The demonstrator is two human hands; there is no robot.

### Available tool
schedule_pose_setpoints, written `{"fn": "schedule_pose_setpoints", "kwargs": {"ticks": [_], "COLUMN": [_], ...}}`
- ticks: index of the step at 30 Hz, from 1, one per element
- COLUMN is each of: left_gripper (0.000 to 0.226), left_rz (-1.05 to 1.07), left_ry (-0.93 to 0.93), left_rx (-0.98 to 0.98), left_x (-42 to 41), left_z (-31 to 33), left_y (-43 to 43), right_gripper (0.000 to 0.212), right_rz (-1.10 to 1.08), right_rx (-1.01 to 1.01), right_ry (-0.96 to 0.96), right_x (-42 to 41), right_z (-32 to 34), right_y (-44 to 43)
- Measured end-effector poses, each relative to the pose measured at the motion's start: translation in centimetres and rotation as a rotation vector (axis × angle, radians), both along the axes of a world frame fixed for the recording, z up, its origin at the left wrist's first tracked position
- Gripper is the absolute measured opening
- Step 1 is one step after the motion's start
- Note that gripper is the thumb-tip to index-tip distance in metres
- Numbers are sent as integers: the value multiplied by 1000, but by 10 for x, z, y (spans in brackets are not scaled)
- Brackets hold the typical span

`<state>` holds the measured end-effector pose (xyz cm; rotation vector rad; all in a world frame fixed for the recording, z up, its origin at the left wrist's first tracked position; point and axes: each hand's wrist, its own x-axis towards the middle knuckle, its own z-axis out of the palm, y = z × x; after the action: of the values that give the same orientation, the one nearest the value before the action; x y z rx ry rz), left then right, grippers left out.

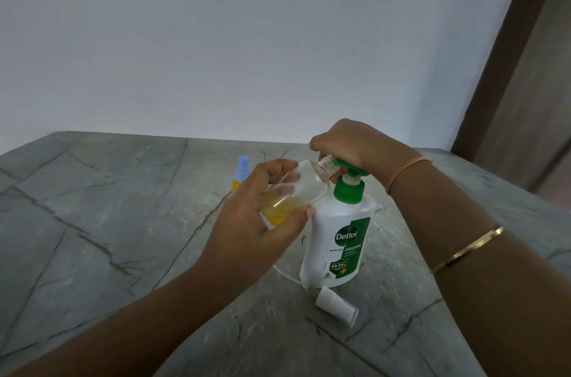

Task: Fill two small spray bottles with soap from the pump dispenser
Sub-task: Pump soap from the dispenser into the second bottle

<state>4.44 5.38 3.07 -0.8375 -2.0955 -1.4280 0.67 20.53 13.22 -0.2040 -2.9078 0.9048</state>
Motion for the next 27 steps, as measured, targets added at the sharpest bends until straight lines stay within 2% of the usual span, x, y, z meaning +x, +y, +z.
{"fn": "schedule_pose_setpoints", "kwargs": {"ticks": [3, 7, 13, 17, 20, 23, 27], "left_gripper": [41, 42, 43, 44, 42, 42, 40], "left_rz": [3, 13, 20, 23, 13, 15, 17], "left_ry": [5, 12, 24, 23, 29, 7, 13], "left_rx": [2, -17, -8, 0, 3, -8, -31], "left_x": [0, -1, -2, -2, -2, -2, -3], "left_z": [-1, -2, -2, -1, -2, -3, -2], "left_y": [0, 0, 1, 1, 1, 2, 2], "right_gripper": [20, 32, 29, 17, 21, 17, 22], "right_rz": [-10, 11, 46, 30, 22, 20, 21], "right_rx": [29, 97, 137, 60, 75, 90, 103], "right_ry": [59, 141, 103, 38, 2, -5, 56], "right_x": [1, 1, -1, -3, -4, -3, -5], "right_z": [0, 4, 5, 2, -1, -2, -2], "right_y": [-2, -2, 1, 4, 4, 3, 2]}}
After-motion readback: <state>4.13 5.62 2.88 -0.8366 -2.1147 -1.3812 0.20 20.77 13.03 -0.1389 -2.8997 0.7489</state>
